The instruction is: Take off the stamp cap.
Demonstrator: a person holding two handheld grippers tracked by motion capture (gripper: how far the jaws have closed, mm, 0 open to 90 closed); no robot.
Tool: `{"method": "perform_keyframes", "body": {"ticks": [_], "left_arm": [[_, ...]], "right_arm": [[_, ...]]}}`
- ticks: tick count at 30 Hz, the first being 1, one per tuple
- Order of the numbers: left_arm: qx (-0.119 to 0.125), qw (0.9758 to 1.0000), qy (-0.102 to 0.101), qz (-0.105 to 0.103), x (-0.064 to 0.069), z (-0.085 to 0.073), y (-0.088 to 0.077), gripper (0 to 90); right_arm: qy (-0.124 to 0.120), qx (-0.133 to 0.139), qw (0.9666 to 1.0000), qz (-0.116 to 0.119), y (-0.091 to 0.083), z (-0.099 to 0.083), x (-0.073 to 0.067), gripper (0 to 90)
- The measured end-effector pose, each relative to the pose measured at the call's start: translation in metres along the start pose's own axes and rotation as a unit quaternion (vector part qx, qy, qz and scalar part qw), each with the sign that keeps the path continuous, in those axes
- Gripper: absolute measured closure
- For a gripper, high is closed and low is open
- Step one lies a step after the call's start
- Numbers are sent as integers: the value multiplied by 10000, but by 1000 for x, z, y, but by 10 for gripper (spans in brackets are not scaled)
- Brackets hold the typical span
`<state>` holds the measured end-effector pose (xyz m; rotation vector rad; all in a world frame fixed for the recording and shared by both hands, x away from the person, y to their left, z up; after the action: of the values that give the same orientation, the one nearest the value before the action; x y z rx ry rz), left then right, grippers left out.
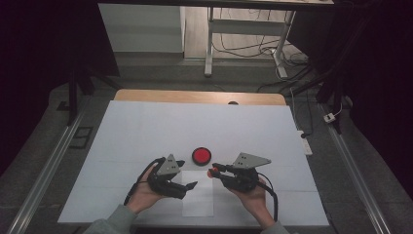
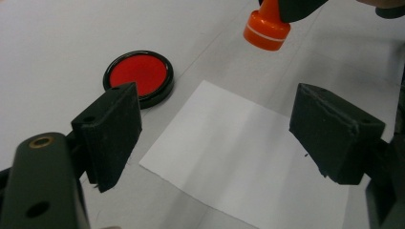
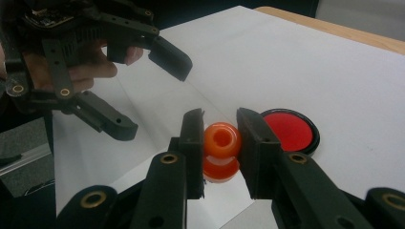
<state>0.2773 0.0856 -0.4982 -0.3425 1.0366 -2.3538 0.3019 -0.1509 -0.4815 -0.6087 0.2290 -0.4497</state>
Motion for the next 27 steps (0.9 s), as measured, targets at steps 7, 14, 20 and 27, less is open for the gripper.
{"method": "perform_keyframes", "body": {"ticks": [7, 14, 20, 27], "left_arm": [[-19, 10000, 54, -26, 3, 5, 5, 182], [-23, 9999, 124, -65, 6, 9, 8, 183], [-25, 9999, 146, -69, 8, 12, 11, 185], [-23, 9998, 199, -89, 10, 15, 15, 191]], "right_arm": [[-22, 18, 10000, 15, 0, 0, -1, 726], [-17, 30, 10000, 28, 0, 0, -1, 725], [-16, 20, 10000, 43, 2, 0, -2, 726], [-11, 30, 10000, 42, 2, 0, -2, 725]]}}
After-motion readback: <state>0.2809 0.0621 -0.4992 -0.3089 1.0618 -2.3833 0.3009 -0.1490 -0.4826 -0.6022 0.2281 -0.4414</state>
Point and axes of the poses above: each handheld gripper's, and its own axes: y roughly forward along the jaws, z roughly out of its top, x roughly to its right, the point moved 2 cm from there along y, roughly forward along the jaws, and after that the axes turned 11 degrees about -x, right-handed, at the moved point
